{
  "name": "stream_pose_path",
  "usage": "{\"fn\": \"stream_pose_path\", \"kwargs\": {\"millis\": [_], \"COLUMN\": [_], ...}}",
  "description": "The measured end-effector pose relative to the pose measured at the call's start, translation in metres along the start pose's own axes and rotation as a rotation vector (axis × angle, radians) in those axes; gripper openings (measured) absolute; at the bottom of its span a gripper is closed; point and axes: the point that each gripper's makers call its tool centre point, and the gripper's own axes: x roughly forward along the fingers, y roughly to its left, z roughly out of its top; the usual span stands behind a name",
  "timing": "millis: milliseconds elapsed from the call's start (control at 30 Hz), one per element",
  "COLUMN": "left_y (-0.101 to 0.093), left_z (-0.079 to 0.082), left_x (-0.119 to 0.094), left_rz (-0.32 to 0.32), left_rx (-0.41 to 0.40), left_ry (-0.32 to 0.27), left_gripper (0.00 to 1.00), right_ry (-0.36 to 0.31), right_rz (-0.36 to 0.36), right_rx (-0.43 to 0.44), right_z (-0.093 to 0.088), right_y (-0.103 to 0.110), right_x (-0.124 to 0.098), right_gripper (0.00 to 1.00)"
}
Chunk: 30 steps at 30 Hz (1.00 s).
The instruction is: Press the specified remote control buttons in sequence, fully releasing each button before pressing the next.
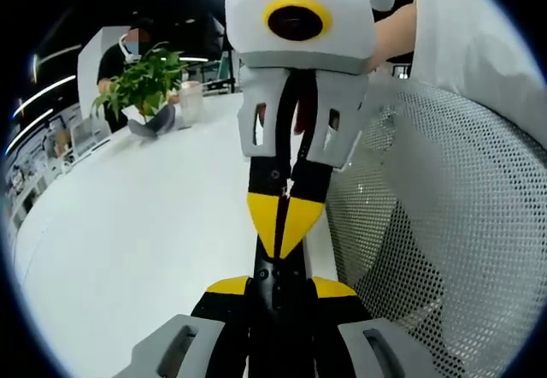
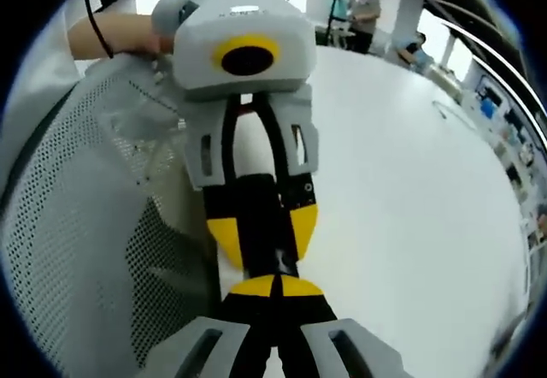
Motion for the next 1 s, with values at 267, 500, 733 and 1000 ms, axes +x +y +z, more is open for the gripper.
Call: {"fn": "stream_pose_path", "kwargs": {"millis": [267, 500, 733, 1000], "left_y": [0.001, 0.001, 0.001, 0.002], "left_z": [0.000, 0.000, -0.002, -0.008], "left_x": [0.000, 0.000, -0.002, -0.011], "left_rz": [0.002, 0.003, 0.003, 0.014], "left_rx": [-0.001, -0.001, 0.000, -0.010], "left_ry": [-0.001, -0.001, 0.008, 0.024], "left_gripper": [0.26, 0.26, 0.26, 0.25], "right_ry": [0.050, 0.009, -0.016, -0.023], "right_rz": [-0.012, -0.063, -0.070, -0.054], "right_rx": [-0.086, -0.069, -0.071, -0.046], "right_z": [0.002, 0.002, 0.001, 0.000], "right_y": [0.002, 0.002, 0.002, 0.002], "right_x": [0.003, 0.002, 0.001, 0.000], "right_gripper": [0.00, 0.00, 0.00, 0.00]}}
